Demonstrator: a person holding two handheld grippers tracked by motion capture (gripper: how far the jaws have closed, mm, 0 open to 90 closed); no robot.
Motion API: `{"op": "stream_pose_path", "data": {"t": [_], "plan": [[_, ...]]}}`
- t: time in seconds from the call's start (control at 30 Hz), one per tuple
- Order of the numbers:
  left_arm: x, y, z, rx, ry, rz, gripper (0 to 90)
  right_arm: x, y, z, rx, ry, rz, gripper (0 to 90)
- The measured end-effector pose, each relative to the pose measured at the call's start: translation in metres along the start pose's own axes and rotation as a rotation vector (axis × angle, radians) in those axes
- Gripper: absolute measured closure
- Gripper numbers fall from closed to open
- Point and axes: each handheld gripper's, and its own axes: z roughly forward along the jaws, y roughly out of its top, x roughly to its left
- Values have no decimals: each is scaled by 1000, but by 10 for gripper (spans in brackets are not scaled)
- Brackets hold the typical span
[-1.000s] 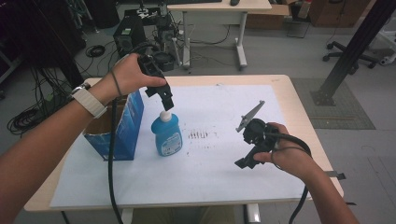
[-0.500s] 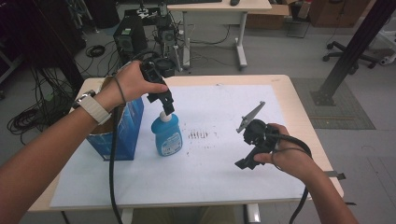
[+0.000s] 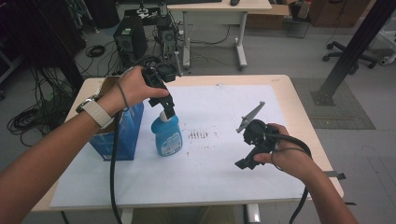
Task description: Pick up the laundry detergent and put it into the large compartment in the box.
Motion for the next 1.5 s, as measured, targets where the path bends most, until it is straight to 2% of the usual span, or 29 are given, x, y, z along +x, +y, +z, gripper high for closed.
{"op": "stream_pose_path", "data": {"t": [0.27,0.6,1.5], "plan": [[2,-1,8,0,9,-5,106,0,0,2,2,3,-2,104],[3,-2,18,16,-7,-3,106,1,1,4,4,6,-5,104],[3,-2,39,23,-8,2,106,0,-1,8,6,15,-3,104]]}}
